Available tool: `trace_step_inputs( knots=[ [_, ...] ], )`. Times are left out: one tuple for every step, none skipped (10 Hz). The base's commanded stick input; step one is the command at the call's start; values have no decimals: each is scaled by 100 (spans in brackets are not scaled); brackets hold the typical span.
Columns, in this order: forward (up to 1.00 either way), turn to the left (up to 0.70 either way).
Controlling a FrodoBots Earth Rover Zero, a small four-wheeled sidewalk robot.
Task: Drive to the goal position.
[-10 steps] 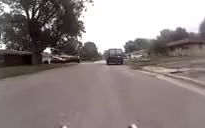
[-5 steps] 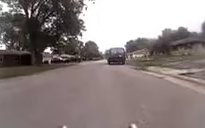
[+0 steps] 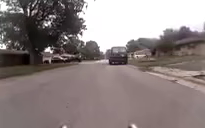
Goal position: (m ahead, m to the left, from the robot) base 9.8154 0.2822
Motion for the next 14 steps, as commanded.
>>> trace_step_inputs(
  knots=[
    [100, -3],
    [100, -15],
    [100, -37],
    [100, -31],
    [100, -8],
    [100, 0],
    [100, 0],
    [100, 0],
    [100, 0],
    [100, 0],
    [100, 0],
    [100, 0],
    [100, 0],
    [100, -25]
  ],
)
